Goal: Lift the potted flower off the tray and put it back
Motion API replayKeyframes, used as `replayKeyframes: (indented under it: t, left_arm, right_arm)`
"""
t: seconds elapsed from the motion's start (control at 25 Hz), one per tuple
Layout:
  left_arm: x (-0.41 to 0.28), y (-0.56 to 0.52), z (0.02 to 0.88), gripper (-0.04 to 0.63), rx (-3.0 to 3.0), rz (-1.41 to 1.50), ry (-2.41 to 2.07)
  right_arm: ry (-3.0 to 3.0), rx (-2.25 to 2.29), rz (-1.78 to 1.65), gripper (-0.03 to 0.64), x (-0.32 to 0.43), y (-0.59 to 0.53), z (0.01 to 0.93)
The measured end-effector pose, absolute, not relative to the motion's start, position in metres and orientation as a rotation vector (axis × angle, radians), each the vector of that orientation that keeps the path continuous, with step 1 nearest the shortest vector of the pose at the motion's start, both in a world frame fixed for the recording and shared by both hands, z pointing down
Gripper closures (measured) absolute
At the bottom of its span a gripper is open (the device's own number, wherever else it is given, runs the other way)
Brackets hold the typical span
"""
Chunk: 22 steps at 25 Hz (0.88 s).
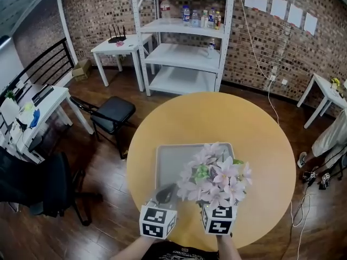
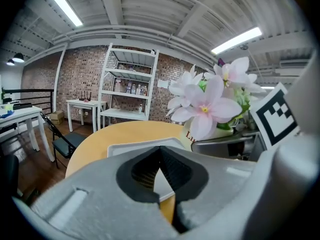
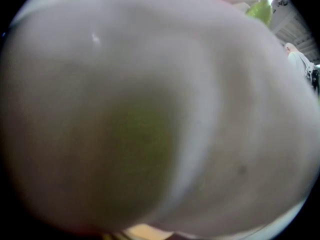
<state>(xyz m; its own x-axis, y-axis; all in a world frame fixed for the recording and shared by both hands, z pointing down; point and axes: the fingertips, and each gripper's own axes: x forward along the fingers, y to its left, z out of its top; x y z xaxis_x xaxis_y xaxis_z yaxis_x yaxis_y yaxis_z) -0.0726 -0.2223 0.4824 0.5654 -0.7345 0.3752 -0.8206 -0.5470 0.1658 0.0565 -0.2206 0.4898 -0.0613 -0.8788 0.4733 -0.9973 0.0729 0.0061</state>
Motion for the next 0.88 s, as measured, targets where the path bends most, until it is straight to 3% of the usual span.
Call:
replayKeyframes:
  t: [0.88]
  left_arm:
    - [-0.106, -0.249, 0.497, 0.592, 2.459, 0.435, -1.322]
  right_arm:
    - [-1.961, 1.815, 0.503, 0.087, 0.033, -0.275, 0.569]
